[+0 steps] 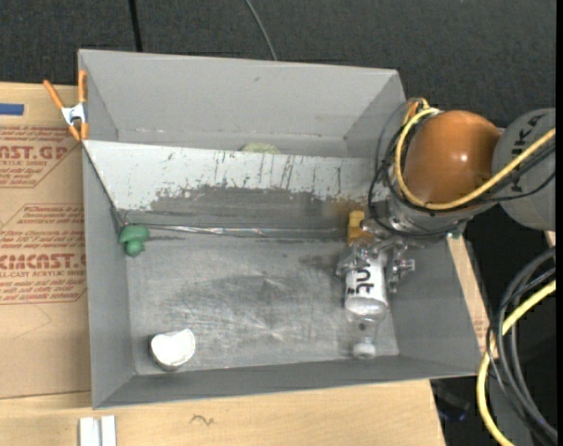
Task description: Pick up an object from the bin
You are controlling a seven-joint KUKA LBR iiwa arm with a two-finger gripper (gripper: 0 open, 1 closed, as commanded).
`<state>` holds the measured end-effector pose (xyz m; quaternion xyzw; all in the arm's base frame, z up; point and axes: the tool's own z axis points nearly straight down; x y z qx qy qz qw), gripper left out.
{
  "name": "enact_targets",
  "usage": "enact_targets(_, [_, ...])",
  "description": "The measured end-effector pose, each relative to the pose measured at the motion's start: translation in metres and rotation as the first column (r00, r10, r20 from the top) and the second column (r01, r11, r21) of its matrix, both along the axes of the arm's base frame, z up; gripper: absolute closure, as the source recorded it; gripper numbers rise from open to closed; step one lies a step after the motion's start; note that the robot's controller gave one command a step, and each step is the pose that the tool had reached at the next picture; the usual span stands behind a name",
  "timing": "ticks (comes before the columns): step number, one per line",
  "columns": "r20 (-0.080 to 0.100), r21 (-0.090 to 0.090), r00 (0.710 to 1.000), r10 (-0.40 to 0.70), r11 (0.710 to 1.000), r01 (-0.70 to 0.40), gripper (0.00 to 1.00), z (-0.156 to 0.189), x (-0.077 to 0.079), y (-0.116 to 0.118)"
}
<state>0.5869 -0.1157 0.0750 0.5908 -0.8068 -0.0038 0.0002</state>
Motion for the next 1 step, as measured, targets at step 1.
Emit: enact_targets(1, [0.001, 0.000, 1.000, 0.001, 1.000, -0.001, 1.00, 0.0033, -0.0009, 0.0002])
